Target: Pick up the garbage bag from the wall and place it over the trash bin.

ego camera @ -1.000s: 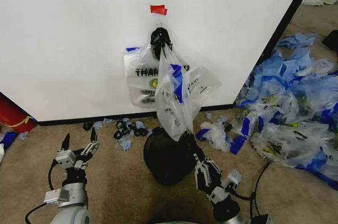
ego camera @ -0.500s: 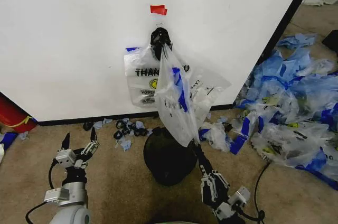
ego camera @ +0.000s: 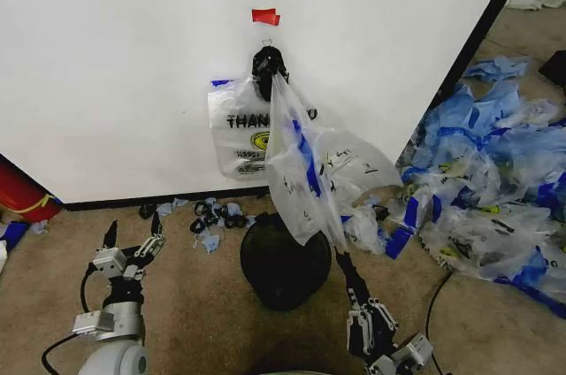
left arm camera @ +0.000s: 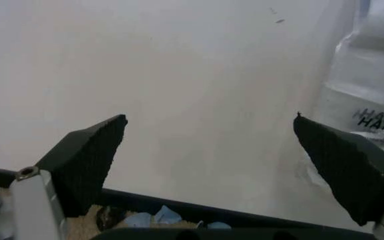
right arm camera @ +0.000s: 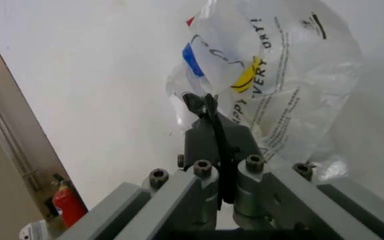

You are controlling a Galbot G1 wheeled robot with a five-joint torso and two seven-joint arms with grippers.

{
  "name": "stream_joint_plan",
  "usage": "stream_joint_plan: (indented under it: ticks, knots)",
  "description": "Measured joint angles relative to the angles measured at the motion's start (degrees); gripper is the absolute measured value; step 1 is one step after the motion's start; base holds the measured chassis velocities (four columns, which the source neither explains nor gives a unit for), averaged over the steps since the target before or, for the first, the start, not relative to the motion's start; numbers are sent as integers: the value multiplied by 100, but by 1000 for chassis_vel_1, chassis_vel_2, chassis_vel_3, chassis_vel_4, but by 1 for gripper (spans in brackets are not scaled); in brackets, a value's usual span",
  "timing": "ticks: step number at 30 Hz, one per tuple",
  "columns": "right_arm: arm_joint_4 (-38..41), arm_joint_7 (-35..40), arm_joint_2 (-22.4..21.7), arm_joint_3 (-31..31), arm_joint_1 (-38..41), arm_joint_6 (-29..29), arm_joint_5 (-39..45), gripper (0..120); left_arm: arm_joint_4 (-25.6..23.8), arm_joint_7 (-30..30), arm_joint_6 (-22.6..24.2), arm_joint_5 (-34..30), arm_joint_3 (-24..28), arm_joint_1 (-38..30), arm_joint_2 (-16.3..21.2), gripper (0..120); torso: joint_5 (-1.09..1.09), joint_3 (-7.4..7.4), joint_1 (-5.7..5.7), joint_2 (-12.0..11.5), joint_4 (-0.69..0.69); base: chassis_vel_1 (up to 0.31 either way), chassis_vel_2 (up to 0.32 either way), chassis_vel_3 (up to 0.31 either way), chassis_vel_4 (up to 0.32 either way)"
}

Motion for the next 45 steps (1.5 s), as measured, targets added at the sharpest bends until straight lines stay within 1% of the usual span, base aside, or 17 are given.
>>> stream_joint_plan:
  ticks: [2, 8, 9, 14, 17, 19, 24, 27, 31, 32, 34, 36, 37, 38, 42, 44, 45]
  knots:
    - [-7, 67, -12, -63, 127, -96, 0, 0, 9, -1, 0, 7, 4, -8, -12, 99, 1, 0, 0, 0, 0, 0, 0, 0, 0]
    - [-186, 545, -225, -430, 1190, -600, 143, 0, 25, 0, 16, 88, 17, -17, -105, 99, -4, 0, 0, 0, 1, 0, 0, 0, 0]
    - [-186, 545, -225, -430, 1190, -600, 143, 0, 25, 0, 16, 88, 17, -17, -105, 99, -4, 0, 0, 0, 1, 0, 0, 0, 0]
    - [-392, 736, -417, -617, 1940, -850, 508, 0, -12, -7, 58, 127, -9, 0, -134, 99, -5, 1, 0, 0, 2, 0, 0, 0, 0]
    - [-452, 755, -478, -630, 2082, -900, 621, 0, -13, -10, 121, 134, 8, -34, -104, 99, -5, 1, 0, -1, 2, 0, 0, 0, 0]
    - [-539, 765, -519, -636, 2205, -914, 682, 0, -8, -10, 157, 140, 27, -73, -87, 99, -6, 1, 0, 0, -3, 0, 0, 0, 0]
    - [-699, 808, -555, -757, 2493, -960, 757, 0, -104, -20, 172, 147, 32, -22, -121, 99, -8, 1, 0, -1, 3, 0, 0, 0, 0]
    - [-787, 809, -565, -809, 2579, -971, 764, 0, -534, -65, 361, 33, 107, 101, -109, 99, -5, 1, 0, 0, 2, 0, 0, 0, 0]
    - [-882, 809, -581, -910, 2716, -982, 774, 0, -1519, -112, 833, -382, 256, 313, 75, 99, -3, 0, 0, 0, 2, 0, 0, 0, 0]
    - [-882, 809, -581, -910, 2716, -982, 774, 0, -1519, -112, 833, -382, 256, 313, 75, 99, -3, 0, 0, 0, 2, 0, 0, 0, 0]
    - [-899, 810, -581, -968, 2777, -997, 795, 0, -2062, -162, 1132, -706, 358, 406, 271, 98, -5, 0, 0, 0, 1, 0, 0, 0, 0]
    - [-908, 809, -582, -1030, 2820, -1014, 808, 0, -2446, -199, 1389, -1016, 436, 489, 477, 98, -5, 0, 0, 0, 1, 0, 0, 0, 0]
    - [-913, 810, -583, -1058, 2830, -1020, 809, 0, -2582, -226, 1502, -1171, 462, 519, 569, 98, -6, 0, 0, 0, 1, 0, 0, 0, 0]
    - [-913, 810, -583, -1058, 2830, -1020, 809, 0, -2582, -226, 1502, -1171, 462, 519, 569, 98, -6, 0, 0, 0, 1, 0, 0, 0, 0]
    - [-954, 807, -584, -1210, 2883, -1058, 807, 0, -3112, -406, 2004, -2052, 553, 626, 1048, 98, -7, 0, 0, 0, 0, 0, 0, 0, 0]
    - [-994, 807, -582, -1316, 2936, -1075, 800, 0, -3217, -503, 2247, -2562, 570, 638, 1262, 97, -3, 0, 0, 0, 0, 0, 0, 0, 0]
    - [-994, 807, -582, -1316, 2936, -1075, 800, 0, -3217, -503, 2247, -2562, 570, 638, 1262, 97, -3, 0, 0, 0, 0, 0, 0, 0, 0]
